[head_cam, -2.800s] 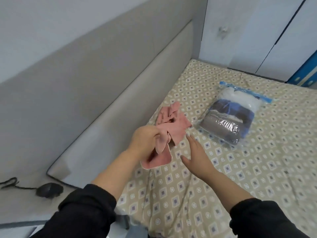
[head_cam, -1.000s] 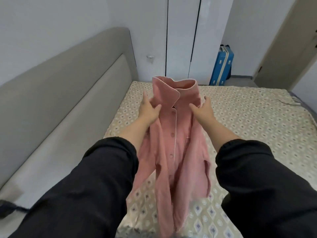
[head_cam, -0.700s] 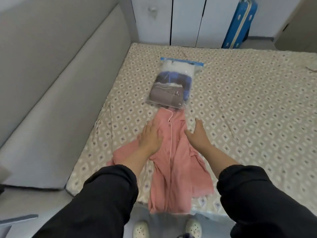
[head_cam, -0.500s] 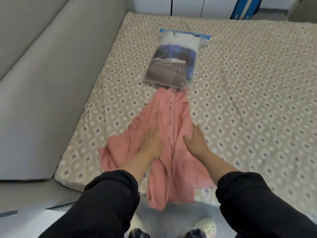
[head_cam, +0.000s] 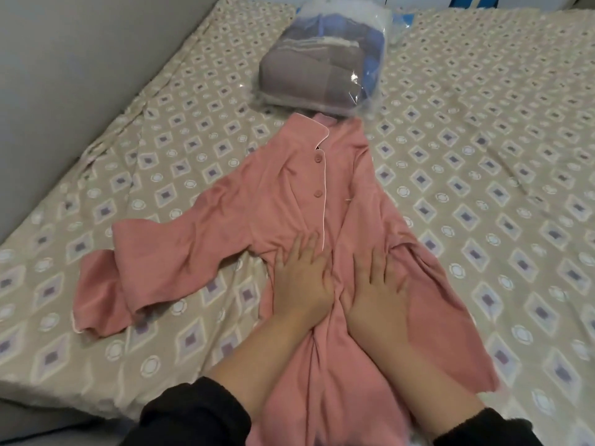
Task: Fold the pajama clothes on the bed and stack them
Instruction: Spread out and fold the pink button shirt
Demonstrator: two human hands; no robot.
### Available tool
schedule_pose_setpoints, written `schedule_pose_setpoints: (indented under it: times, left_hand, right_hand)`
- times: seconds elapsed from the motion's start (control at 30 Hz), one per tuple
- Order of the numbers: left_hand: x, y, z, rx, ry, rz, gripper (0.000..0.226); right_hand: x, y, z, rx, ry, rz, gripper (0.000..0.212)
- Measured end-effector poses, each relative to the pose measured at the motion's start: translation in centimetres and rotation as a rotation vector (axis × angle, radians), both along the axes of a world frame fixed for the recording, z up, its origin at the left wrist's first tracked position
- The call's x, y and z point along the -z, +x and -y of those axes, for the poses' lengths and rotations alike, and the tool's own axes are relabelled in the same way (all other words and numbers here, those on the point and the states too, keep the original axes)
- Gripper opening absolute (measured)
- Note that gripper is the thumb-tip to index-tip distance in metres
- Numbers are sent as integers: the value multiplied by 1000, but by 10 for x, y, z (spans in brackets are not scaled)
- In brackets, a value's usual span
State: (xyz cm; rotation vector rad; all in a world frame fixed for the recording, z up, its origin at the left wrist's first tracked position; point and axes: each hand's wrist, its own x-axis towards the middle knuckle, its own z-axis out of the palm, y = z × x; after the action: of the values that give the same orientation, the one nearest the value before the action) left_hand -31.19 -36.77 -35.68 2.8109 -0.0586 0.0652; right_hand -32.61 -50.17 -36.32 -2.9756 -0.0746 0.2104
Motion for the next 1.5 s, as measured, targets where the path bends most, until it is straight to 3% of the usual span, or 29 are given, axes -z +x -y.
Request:
schedule_pose_setpoints:
  times: [0.43,0.7,0.93,1.07,1.17,1.3,1.37,1.43,1.5]
  left_hand:
    - [2,-8,-8,70,4,39,45]
    - [0,-14,-11,58,-160,126,30]
    - [-6,-85,-17,126,-14,-112,57]
    - [-4,-130,-18,51,62,-74,65]
    - [6,-157,-13,-28,147,-17,67]
    - [6,-161,-14,-27,117,-45,64]
    - [6,-160,-16,-27,115,-55,62]
    - [4,-156,-15,-44,85,-79,58]
    - [-5,-149,-13,-103,-57,-119,56]
  right_hand:
    - [1,-5,6,-86,8,80,61]
    - [3,-8,5,-66,65,127,59]
    - [-9,-71,18,-61,217,70,57]
    - [-13,-119,28,45,364,117,63]
    - [-13,-140,34,3,339,142,64]
    - [-22,-148,45,-59,394,129,61]
    - [-24,-149,48,-154,381,89,50]
    - [-26,-151,48,-182,356,92,24]
    - [-28,-151,47,-165,385,127,12]
